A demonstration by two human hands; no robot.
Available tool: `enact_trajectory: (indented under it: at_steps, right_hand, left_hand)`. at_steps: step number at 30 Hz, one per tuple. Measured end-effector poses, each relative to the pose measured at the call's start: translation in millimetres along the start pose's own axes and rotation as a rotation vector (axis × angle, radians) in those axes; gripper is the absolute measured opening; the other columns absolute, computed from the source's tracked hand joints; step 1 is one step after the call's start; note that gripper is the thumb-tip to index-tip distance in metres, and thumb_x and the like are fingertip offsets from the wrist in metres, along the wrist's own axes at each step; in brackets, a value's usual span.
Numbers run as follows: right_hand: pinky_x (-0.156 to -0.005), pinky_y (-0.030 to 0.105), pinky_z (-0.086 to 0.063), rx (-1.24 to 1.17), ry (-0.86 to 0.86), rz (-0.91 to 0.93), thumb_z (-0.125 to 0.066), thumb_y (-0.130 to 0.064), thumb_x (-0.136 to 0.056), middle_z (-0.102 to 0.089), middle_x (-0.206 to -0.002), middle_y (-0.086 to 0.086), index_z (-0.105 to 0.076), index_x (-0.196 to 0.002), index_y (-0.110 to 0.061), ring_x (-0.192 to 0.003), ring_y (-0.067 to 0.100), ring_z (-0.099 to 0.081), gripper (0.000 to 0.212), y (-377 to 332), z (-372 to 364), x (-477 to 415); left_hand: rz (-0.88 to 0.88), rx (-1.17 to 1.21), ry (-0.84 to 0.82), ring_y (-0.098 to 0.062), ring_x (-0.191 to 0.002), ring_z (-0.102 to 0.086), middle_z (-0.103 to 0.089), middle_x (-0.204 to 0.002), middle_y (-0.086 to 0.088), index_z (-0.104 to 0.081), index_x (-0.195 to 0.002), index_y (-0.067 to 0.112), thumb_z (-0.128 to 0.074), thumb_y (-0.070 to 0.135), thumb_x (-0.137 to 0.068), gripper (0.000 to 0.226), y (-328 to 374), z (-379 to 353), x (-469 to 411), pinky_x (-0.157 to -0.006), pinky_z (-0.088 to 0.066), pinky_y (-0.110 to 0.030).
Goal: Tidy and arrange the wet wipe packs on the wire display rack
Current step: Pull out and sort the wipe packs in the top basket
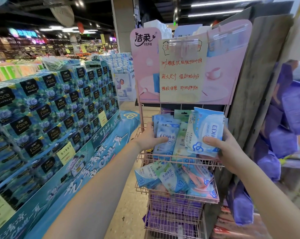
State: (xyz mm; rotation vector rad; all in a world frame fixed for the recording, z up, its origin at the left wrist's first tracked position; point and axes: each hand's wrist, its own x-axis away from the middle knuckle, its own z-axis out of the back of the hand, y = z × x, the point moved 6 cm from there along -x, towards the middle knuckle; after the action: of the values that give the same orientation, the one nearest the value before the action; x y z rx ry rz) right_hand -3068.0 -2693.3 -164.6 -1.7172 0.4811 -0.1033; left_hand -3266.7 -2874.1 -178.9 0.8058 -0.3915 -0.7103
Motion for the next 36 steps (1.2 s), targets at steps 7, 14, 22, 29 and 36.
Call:
enact_trajectory:
  at_steps: [7,14,22,29,36]
  right_hand:
    - [-0.086,0.056,-0.058,-0.045,-0.036,-0.007,-0.078,-0.011,-0.077,-0.069,-0.130,0.012,-0.048,-0.141,-0.027,-0.111,0.039,-0.071,0.073,3,-38,-10]
    - [-0.100,0.055,-0.052,-0.019,-0.081,0.024,-0.080,-0.012,-0.076,-0.070,-0.130,0.009,-0.051,-0.140,-0.028,-0.115,0.035,-0.069,0.073,8,-82,-22]
    - [-0.091,0.044,-0.058,-0.019,-0.095,0.022,-0.084,-0.007,-0.076,-0.073,-0.123,0.006,-0.053,-0.140,-0.027,-0.110,0.030,-0.072,0.074,16,-135,-43]
    - [-0.093,0.045,-0.057,0.007,-0.137,-0.044,-0.081,-0.010,-0.082,-0.072,-0.125,0.007,-0.056,-0.136,-0.029,-0.111,0.031,-0.071,0.062,30,-156,-48]
    - [-0.093,0.047,-0.059,0.118,-0.063,-0.058,-0.081,-0.010,-0.083,-0.075,-0.119,0.005,-0.063,-0.127,-0.020,-0.106,0.027,-0.074,0.049,36,-156,-50]
  left_hand:
    - [0.007,-0.066,0.049,-0.027,-0.148,-0.041,-0.038,-0.164,-0.008,0.003,-0.164,0.034,-0.078,0.064,-0.072,0.126,-19,18,-5,-0.116,-0.041,-0.047]
    - [-0.038,0.185,0.342,-0.028,-0.125,-0.061,-0.056,-0.145,-0.010,-0.040,-0.153,0.017,-0.063,0.043,-0.100,0.063,-16,51,9,-0.100,-0.050,-0.040]
    - [-0.124,0.479,0.088,-0.023,-0.116,-0.071,-0.071,-0.132,0.002,-0.055,-0.142,0.036,-0.062,0.070,-0.086,0.067,-6,74,42,-0.106,-0.051,-0.044]
    - [-0.132,0.663,0.062,-0.033,-0.111,-0.071,-0.071,-0.132,-0.004,-0.061,-0.138,0.028,-0.058,0.054,-0.099,0.046,-21,76,41,-0.100,-0.053,-0.049]
    - [-0.085,0.784,0.069,-0.038,-0.116,-0.069,-0.072,-0.131,-0.008,-0.063,-0.137,0.023,-0.064,0.051,-0.092,0.053,-42,72,40,-0.098,-0.054,-0.052]
